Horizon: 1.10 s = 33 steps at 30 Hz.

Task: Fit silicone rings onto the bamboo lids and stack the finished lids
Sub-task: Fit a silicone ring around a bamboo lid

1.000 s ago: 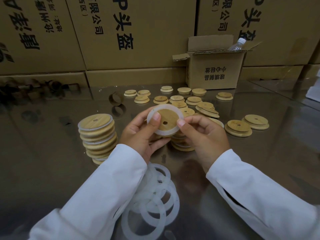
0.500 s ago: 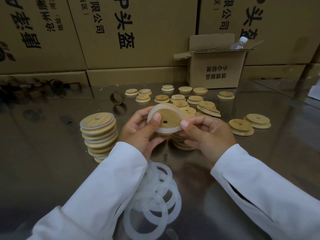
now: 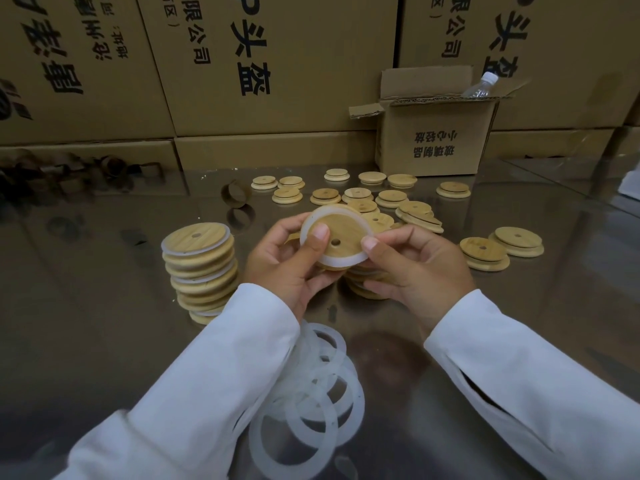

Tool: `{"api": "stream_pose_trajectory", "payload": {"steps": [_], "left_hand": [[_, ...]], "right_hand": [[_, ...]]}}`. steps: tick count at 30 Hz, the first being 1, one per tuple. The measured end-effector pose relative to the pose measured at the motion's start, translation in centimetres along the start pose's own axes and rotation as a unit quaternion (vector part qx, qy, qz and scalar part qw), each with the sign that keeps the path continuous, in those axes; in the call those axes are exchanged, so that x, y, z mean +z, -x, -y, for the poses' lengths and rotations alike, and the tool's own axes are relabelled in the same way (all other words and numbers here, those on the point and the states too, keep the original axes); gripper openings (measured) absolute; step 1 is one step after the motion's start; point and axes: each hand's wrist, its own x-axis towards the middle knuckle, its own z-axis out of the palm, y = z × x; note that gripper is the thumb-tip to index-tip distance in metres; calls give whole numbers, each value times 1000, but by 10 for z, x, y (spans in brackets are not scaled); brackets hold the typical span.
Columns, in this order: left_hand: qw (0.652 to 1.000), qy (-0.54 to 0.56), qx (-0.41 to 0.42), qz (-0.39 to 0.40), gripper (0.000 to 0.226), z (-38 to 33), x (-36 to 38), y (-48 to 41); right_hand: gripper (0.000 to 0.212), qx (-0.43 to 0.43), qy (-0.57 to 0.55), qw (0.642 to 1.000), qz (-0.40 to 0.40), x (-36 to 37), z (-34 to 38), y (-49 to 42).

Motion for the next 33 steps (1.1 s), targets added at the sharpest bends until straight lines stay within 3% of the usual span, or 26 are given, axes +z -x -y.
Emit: {"api": "stream_pose_trajectory", "payload": {"steps": [3,6,9,12,20,28,33], "left_hand": [[998,-48,-29,6,22,3,-2,-1],[985,-166,-47,9,9,4,-5,-2],[964,-267,-16,12,5,2,-6,-1],[947,-321,19,20,7,1,-7,1],[962,-273,-6,-8,7,5,-7,-2],[982,-175,-69,14,6,0,-15,-9],[990,-110,-89,1,5,1,-13,-7]], "right_hand": [[13,-25,49,998,-35,0,-4,0],[15,-63,119,990,-29,-4,-6,-1],[18,-114,222,968,10,-6,-5,-2],[20,-132,243,961,19,-6,-7,-2],[13,-109,269,957,-27,-4,-8,0],[15,53,112,991,51,-8,0,-5],[14,73,102,990,68,-11,6,-5]]}}
